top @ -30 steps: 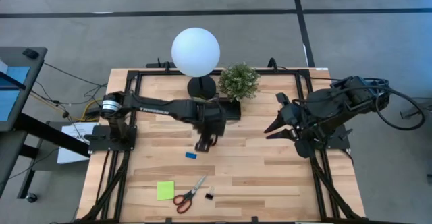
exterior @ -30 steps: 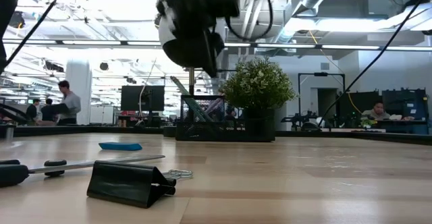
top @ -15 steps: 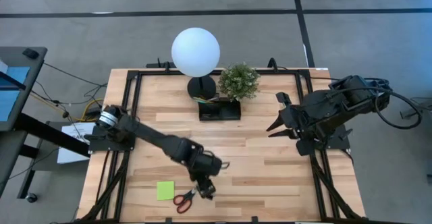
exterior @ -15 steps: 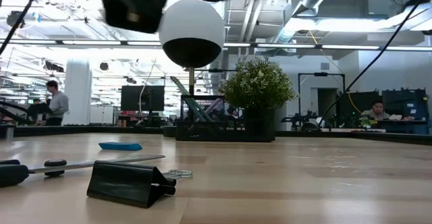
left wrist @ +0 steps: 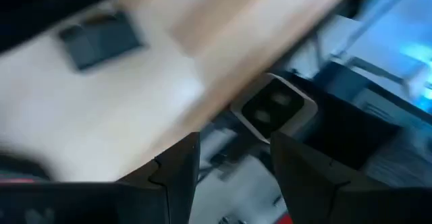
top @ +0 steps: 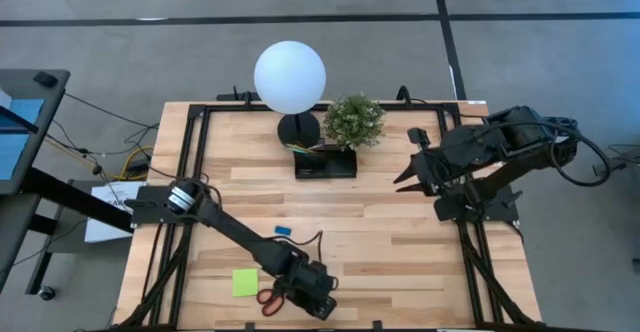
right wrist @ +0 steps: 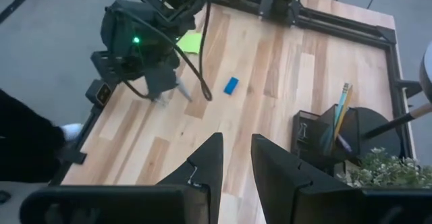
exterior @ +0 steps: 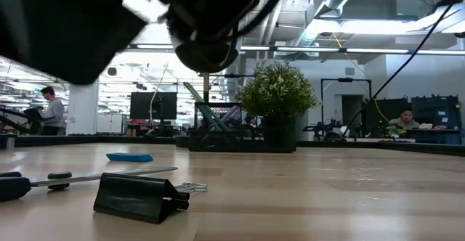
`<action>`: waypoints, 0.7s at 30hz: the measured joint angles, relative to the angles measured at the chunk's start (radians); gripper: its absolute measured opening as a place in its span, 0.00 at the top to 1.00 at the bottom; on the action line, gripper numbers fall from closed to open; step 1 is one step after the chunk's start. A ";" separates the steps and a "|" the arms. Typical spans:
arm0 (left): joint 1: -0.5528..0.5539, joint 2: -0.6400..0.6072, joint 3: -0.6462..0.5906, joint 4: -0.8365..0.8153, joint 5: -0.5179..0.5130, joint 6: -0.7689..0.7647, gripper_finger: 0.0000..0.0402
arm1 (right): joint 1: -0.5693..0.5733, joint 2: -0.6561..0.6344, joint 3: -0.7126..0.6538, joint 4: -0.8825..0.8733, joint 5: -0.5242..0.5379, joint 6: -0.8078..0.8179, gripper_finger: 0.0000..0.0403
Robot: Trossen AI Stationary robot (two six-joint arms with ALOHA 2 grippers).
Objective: Pick and place office supplies into organizer
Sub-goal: Put the black binder clip into the black desk organizer
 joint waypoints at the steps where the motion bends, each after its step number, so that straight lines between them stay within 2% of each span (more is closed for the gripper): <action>1: 0.000 0.002 -0.001 -0.015 -0.005 0.007 0.56 | 0.000 0.000 0.000 -0.003 0.000 0.000 0.82; 7: 0.009 0.001 0.000 -0.140 -0.111 0.018 0.56 | 0.000 0.000 0.000 -0.006 0.000 0.000 0.82; 12: 0.005 0.019 -0.001 -0.141 -0.110 0.005 0.56 | 0.000 0.000 0.000 0.000 -0.001 0.015 0.82; 16: 0.001 0.017 0.001 -0.192 -0.169 -0.014 0.56 | 0.000 0.000 0.000 0.000 -0.001 0.016 0.82; 21: 0.002 0.017 0.000 -0.186 -0.171 -0.018 0.56 | 0.000 0.000 0.000 0.000 -0.001 0.017 0.82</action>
